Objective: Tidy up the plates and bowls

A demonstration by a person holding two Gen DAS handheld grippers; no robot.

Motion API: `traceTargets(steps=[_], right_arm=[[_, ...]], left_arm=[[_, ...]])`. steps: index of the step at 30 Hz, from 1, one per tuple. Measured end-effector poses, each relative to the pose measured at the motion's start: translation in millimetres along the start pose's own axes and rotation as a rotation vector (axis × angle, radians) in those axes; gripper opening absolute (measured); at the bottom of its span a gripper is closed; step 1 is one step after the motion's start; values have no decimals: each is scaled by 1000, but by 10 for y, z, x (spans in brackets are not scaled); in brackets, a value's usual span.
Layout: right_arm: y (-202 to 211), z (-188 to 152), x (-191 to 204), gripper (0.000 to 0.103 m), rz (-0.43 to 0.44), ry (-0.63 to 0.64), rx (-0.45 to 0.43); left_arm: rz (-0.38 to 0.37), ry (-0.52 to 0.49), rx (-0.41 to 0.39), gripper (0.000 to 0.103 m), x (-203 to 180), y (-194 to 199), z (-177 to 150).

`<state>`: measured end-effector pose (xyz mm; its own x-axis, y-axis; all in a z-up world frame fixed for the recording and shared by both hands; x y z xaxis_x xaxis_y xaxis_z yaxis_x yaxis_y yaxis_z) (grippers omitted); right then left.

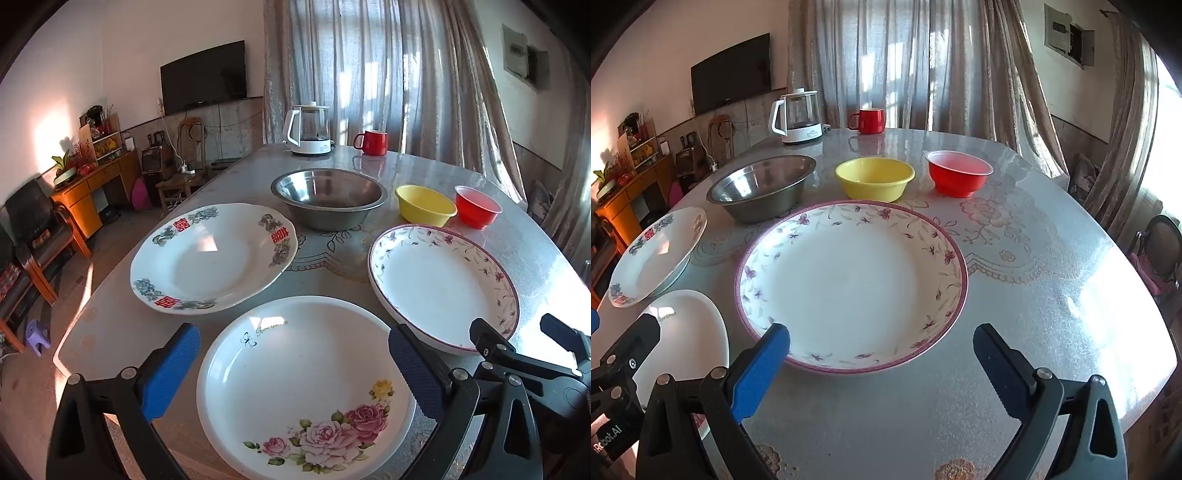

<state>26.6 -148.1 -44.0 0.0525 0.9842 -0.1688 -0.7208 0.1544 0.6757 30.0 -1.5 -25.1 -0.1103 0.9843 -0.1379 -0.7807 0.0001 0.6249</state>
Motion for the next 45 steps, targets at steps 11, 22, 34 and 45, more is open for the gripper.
traceTargets(steps=[11,22,34,45], right_arm=[[5,8,-4,101,-20,5,-3],[7,13,11,101,-9,11,-12],[13,36,21,101,-4,12,-20],[26,46,35,101,2,19,-26]], left_arm=[[-3,8,21,103,5,-25,-11],[2,7,32,103,14,-70,-13],[4,-2,25,103,9,-47,-8],[3,-5,21,103,1,-19,1]])
Point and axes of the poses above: each gripper's, at about its wrist camera, not at the fingertips, and y roughly against the way its jaws point, x to its left, z to its top, the point moved 4 cm from there along -y, roughly the way its jaws point, and after that the axes turned 12 degrees about y, right-handed, at the moved point
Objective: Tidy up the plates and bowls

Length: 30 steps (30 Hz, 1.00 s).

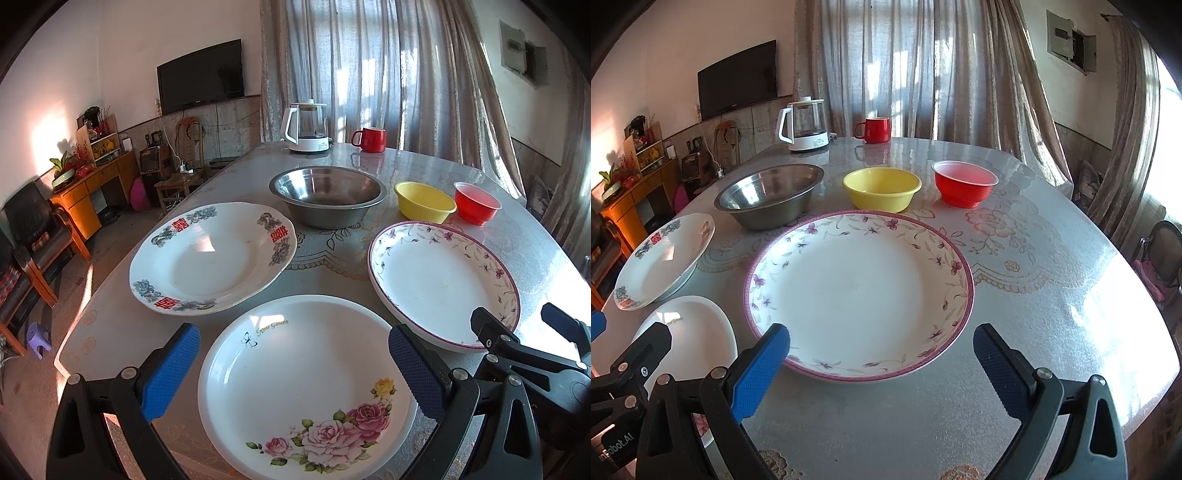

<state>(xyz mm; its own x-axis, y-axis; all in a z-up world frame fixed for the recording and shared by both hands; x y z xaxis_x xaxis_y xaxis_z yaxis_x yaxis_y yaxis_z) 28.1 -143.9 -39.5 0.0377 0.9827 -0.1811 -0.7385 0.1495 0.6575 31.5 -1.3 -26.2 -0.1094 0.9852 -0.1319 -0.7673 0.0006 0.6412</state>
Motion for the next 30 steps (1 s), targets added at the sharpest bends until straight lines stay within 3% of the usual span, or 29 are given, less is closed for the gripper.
traceTargets(steps=[30], right_arm=[[-15,-15,-53,101,7,-21,2]], left_arm=[[-5,-15,20,103,-46,-48,-15]])
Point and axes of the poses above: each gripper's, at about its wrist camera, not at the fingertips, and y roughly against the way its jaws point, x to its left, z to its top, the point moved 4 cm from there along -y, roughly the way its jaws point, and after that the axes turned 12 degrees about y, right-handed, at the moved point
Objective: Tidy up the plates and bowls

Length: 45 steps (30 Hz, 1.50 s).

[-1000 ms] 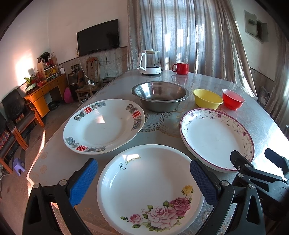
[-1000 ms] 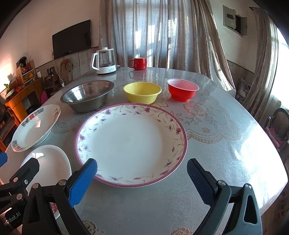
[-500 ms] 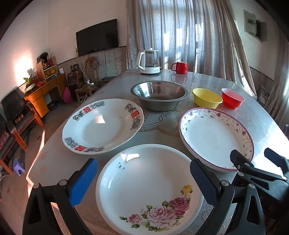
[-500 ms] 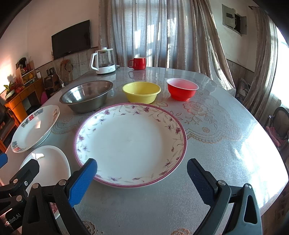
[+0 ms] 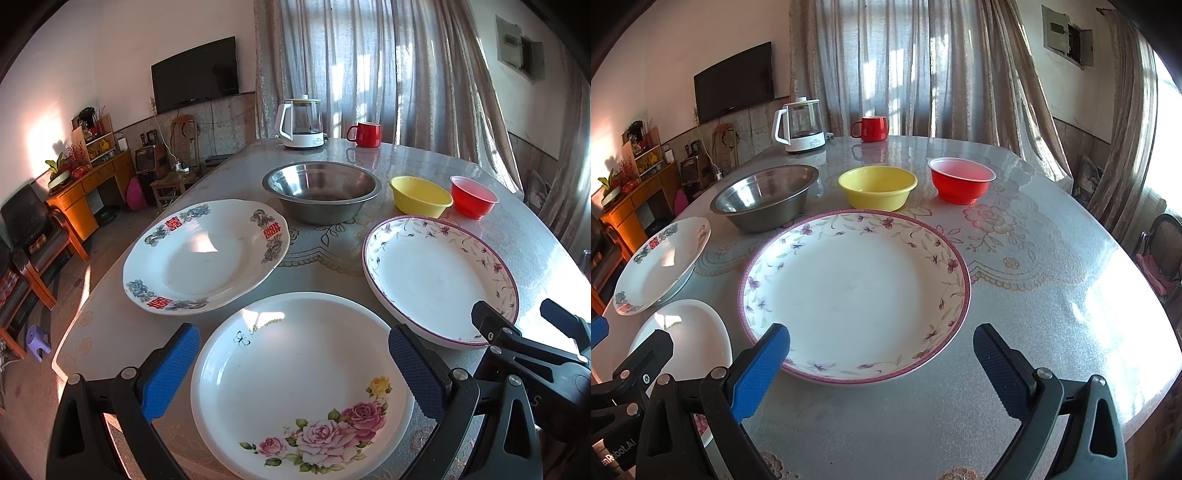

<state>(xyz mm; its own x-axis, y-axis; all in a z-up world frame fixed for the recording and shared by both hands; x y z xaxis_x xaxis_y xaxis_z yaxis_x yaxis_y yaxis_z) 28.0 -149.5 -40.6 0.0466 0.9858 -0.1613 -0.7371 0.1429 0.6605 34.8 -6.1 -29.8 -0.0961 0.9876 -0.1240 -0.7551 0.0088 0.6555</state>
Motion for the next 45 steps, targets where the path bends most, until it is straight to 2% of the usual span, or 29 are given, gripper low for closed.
traceTargets(steps=[14,19,21,23,25,28,30,31,33,35,37,40,42,44,45], right_arm=[[-24,-27,-82,101,3,-21,6],[-40,-26,-161,101,5,-39,6],[-59,-38,-204,101,10,-54,13],[-78,-41,-250,101,27,-63,16],[-90,-34,-337,100,60,-84,16],[-116,-31,-515,93,113,-132,21],[-154,-24,-623,82,127,-147,29],[-191,-21,-662,80,140,-152,39],[-288,-25,-735,65,152,-167,69],[-389,-36,-789,55,165,-187,92],[-489,-46,-836,47,174,-199,114],[-603,-57,-877,46,209,-217,135],[-651,-60,-889,46,222,-221,142],[-686,-61,-886,46,235,-217,145],[-704,-63,-881,46,240,-212,149]], left_arm=[[-2,-18,10,103,-50,-9,-11],[-25,-28,31,103,-88,-32,-17],[-65,-37,64,103,-118,-61,-32],[-144,-30,103,103,-149,-85,-30],[-172,-19,104,103,-167,-86,3],[-188,-25,113,103,-178,-118,124],[-210,-28,119,103,-199,-154,222],[-220,-32,126,103,-215,-176,271],[-240,-34,153,102,-260,-252,374],[-265,-45,185,102,-323,-346,450],[-273,-53,212,96,-393,-439,501],[-281,-79,257,87,-516,-626,533],[-282,-92,298,70,-597,-762,523],[-294,-98,336,66,-669,-886,511],[-288,-99,357,59,-695,-955,498]])
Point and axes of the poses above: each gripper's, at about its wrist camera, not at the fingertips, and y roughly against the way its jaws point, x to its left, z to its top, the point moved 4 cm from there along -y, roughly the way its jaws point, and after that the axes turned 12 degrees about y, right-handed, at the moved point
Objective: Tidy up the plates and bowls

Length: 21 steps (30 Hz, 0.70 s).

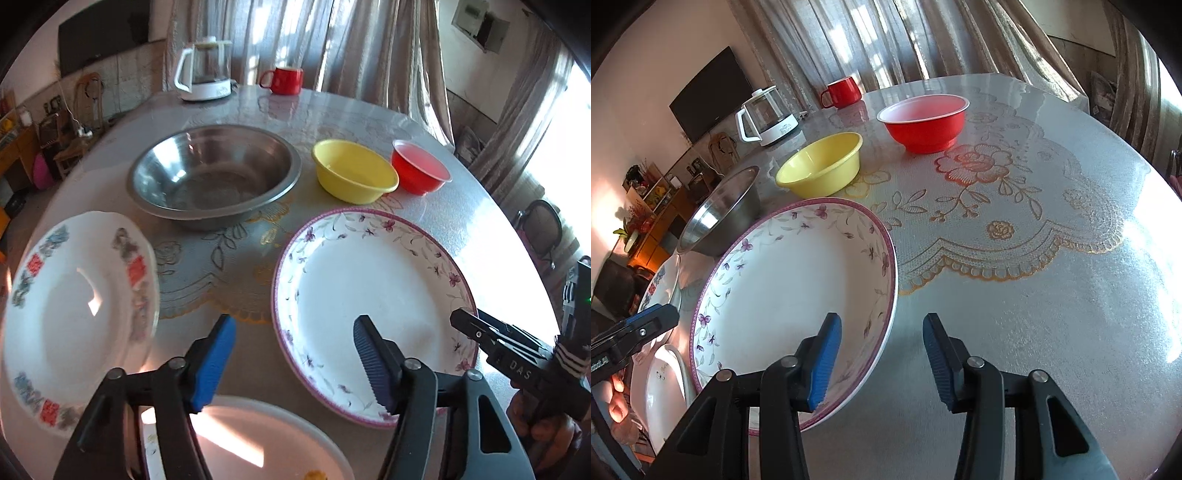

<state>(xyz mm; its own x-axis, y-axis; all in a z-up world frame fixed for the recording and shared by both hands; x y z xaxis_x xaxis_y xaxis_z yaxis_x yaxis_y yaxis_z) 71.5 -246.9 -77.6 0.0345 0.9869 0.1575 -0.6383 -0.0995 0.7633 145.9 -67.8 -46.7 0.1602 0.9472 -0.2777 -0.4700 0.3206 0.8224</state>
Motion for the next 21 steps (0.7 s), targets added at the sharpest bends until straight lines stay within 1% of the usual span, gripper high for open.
traceTargets(steps=[2,4,6,9,14,16,18,21], right_arm=[[-17,8,19,46,-2,27,-1],[-32,15,45,46,-5,54,-1],[-49,22,76,46,-12,88,-3],[-68,26,116,46,-18,129,-4],[-84,25,178,47,22,159,-16],[-76,28,161,47,37,143,-20],[-64,37,95,47,76,105,-23],[-22,36,-24,47,71,65,-13]], left_arm=[[-4,9,40,47,-1,-112,12],[-4,6,63,46,-18,-211,23],[0,3,88,40,-30,-296,30],[15,-4,107,40,-50,-388,41],[58,-26,99,40,-108,-415,29],[69,-37,92,40,-133,-424,18],[55,-38,98,40,-167,-433,4],[17,-48,114,40,-275,-433,-28]])
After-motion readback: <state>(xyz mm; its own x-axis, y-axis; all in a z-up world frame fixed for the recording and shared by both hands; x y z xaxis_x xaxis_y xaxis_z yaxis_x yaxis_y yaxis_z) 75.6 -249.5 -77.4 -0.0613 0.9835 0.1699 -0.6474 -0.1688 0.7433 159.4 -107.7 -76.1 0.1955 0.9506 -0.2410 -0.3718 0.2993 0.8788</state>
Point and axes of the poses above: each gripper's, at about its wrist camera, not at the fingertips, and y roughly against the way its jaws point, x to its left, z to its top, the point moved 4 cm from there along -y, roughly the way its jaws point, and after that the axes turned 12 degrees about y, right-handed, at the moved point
